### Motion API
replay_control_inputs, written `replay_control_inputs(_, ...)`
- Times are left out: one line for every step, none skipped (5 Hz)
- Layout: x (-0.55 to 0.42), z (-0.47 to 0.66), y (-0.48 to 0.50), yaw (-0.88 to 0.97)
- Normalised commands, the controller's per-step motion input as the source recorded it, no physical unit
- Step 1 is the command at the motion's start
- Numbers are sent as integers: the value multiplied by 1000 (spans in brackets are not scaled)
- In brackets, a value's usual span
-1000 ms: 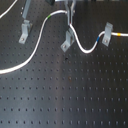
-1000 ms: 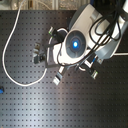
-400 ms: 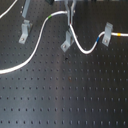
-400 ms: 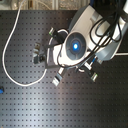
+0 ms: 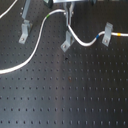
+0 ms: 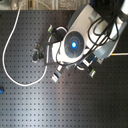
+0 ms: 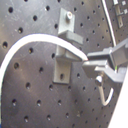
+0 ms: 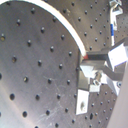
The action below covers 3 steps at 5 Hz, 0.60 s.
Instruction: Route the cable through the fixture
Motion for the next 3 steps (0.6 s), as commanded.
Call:
replay_control_inputs(-24, -1, 215, 0)
replay_control_inputs(10, 229, 93, 0)
replay_control_inputs(2, 656, 4, -191)
